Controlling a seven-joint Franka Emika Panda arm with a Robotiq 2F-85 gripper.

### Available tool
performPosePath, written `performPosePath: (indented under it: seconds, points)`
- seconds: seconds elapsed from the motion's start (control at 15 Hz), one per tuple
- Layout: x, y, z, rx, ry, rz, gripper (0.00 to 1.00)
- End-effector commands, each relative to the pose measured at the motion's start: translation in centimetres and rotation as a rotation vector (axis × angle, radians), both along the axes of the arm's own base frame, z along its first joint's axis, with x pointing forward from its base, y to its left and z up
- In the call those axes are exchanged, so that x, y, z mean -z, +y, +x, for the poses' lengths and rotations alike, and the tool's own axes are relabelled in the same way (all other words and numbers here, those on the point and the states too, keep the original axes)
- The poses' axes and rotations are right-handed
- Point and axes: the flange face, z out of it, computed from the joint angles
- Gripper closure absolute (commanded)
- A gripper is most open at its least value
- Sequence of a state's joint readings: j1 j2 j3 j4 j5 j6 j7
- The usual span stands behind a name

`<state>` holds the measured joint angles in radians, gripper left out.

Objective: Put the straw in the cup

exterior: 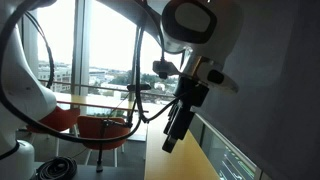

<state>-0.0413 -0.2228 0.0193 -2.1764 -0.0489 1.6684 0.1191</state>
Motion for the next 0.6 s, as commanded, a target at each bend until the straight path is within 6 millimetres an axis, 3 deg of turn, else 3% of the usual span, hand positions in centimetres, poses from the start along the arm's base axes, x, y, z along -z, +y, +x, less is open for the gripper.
performPosePath:
  seconds: [0.0, 0.4, 0.53]
  points:
    - [-0.1, 0.0, 0.0, 0.000, 0.000, 0.000, 0.00]
    - [-0.1, 0.0, 0.1, 0.000, -0.002, 0.000, 0.00]
    - [1.5, -0.5, 0.4, 0.013, -0.006, -0.006, 0.00]
